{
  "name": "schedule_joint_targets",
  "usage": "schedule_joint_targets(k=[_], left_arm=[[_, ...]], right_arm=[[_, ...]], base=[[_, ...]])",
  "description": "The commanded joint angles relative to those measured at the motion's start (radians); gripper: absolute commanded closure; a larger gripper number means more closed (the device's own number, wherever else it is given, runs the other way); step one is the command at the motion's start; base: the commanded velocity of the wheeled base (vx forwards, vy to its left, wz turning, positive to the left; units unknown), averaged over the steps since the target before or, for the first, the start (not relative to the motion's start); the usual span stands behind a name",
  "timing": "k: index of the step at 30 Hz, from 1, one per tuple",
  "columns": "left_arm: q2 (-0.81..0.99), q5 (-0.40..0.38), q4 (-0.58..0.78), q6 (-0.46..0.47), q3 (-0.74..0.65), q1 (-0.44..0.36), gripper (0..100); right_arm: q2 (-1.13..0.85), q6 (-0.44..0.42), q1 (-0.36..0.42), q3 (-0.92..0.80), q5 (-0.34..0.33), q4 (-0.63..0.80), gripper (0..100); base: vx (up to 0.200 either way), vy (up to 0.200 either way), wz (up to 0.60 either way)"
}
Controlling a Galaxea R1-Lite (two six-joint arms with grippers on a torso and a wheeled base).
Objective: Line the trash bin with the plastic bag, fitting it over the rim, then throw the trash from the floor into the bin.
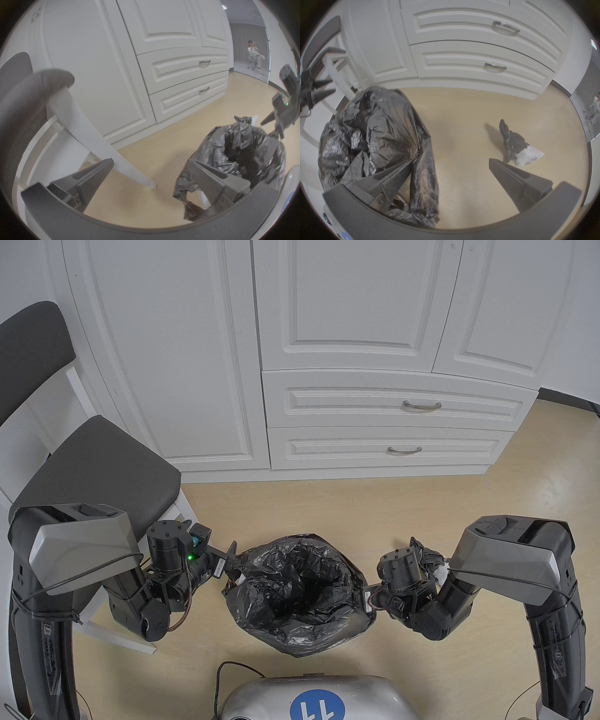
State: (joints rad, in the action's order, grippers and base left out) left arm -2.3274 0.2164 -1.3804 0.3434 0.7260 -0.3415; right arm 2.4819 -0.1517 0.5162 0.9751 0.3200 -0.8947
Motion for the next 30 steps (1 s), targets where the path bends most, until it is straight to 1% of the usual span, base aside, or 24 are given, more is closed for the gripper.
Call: schedule_joint_targets(k=[1, 2, 4, 9, 12, 14, 15, 19, 22, 23, 26, 28, 30], left_arm=[[0.082, -0.022, 0.003, -0.001, -0.040, -0.002, 0], [0.082, -0.022, 0.003, -0.001, -0.040, -0.002, 0], [0.085, -0.055, 0.003, -0.003, -0.053, 0.002, 0], [0.091, -0.092, 0.009, -0.003, -0.077, 0.002, 0], [0.092, -0.109, 0.026, -0.003, -0.094, -0.002, 0], [0.094, -0.111, 0.027, -0.003, -0.095, -0.002, 0], [0.103, -0.121, 0.041, -0.001, -0.109, -0.005, 0], [0.140, -0.127, 0.057, 0.005, -0.155, -0.019, 0], [0.181, -0.127, 0.119, 0.005, -0.178, -0.033, 0], [0.181, -0.127, 0.119, 0.005, -0.178, -0.033, 0], [0.226, -0.126, 0.279, 0.005, -0.177, -0.033, 0], [0.232, -0.124, 0.328, 0.005, -0.171, -0.033, 0], [0.229, -0.118, 0.347, 0.006, -0.168, -0.033, 0]], right_arm=[[0.003, 0.001, 0.035, -0.033, -0.002, 0.003, 0], [0.003, 0.001, 0.035, -0.033, -0.002, 0.003, 0], [0.000, 0.003, 0.062, -0.067, -0.002, 0.005, 0], [-0.008, 0.004, 0.094, -0.104, -0.007, 0.007, 0], [-0.003, 0.003, 0.120, -0.119, -0.012, 0.003, 0], [-0.001, 0.003, 0.123, -0.119, -0.012, 0.002, 0], [0.003, -0.005, 0.148, -0.127, -0.013, -0.006, 0], [-0.023, -0.006, 0.173, -0.165, -0.013, -0.010, 0], [-0.052, -0.005, 0.196, -0.196, -0.015, -0.012, 0], [-0.052, -0.005, 0.196, -0.196, -0.015, -0.012, 0], [-0.081, 0.009, 0.209, -0.237, -0.015, -0.006, 0], [-0.101, 0.035, 0.208, -0.268, -0.016, -0.006, 0], [-0.123, 0.078, 0.200, -0.296, -0.029, -0.010, 0]], base=[[0.000, 0.000, 0.00], [0.000, 0.000, 0.00], [0.000, 0.000, 0.00], [0.000, 0.000, 0.00], [0.000, 0.000, 0.00], [0.000, 0.000, 0.00], [0.000, 0.000, 0.00], [0.000, 0.000, 0.00], [0.000, 0.000, 0.00], [0.000, 0.000, 0.00], [0.000, 0.000, 0.00], [0.000, 0.000, 0.00], [0.000, 0.000, 0.00]])
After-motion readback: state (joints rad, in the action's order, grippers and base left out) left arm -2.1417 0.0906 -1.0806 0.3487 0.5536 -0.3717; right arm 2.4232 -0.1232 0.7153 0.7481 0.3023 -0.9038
